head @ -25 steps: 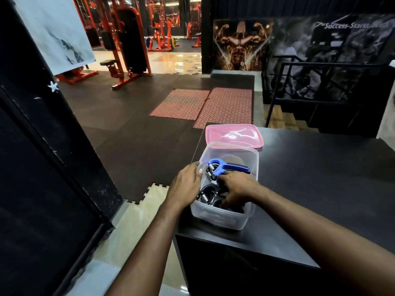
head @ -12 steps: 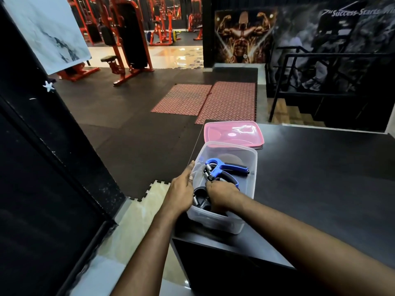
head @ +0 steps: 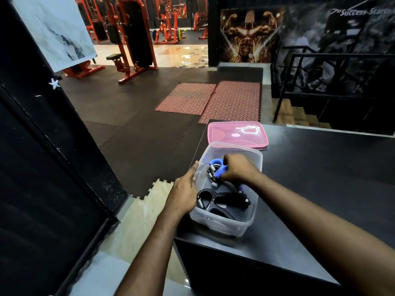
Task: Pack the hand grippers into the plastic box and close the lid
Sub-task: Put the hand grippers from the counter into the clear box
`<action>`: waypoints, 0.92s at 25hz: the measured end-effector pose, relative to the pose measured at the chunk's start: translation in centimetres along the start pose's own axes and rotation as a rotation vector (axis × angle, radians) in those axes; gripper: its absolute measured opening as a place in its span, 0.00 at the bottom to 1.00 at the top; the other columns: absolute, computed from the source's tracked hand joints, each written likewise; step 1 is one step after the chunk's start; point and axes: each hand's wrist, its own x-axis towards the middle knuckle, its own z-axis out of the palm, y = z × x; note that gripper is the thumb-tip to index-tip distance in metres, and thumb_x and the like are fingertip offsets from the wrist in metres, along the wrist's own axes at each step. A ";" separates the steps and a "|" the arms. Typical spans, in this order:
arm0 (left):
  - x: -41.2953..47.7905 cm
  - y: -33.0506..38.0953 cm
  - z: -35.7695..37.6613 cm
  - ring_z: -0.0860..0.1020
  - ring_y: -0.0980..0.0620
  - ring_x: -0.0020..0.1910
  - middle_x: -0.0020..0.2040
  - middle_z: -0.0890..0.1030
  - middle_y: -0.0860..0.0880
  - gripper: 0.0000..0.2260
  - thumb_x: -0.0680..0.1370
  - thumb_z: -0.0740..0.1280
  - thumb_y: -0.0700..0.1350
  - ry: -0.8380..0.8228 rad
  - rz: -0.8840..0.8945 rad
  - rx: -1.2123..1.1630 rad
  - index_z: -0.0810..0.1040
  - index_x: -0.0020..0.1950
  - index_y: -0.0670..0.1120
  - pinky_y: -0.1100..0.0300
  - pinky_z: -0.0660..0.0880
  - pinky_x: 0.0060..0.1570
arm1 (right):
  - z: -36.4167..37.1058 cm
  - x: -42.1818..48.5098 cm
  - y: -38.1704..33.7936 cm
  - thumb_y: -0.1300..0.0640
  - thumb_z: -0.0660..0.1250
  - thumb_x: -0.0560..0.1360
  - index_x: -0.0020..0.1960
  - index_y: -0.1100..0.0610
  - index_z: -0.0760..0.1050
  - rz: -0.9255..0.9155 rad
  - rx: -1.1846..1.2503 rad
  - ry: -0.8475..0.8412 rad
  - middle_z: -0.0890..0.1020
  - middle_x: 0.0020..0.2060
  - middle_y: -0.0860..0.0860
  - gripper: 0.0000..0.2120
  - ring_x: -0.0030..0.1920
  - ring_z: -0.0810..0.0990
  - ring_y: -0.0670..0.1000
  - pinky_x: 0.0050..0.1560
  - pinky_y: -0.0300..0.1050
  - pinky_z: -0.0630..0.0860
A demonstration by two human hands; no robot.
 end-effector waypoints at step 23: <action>-0.2 0.5 -0.4 0.79 0.45 0.53 0.60 0.81 0.44 0.22 0.82 0.53 0.47 -0.022 -0.019 0.073 0.61 0.75 0.63 0.54 0.74 0.54 | 0.8 0.9 2.3 0.46 0.76 0.63 0.61 0.55 0.73 0.007 -0.128 0.146 0.80 0.59 0.53 0.30 0.59 0.77 0.58 0.55 0.51 0.77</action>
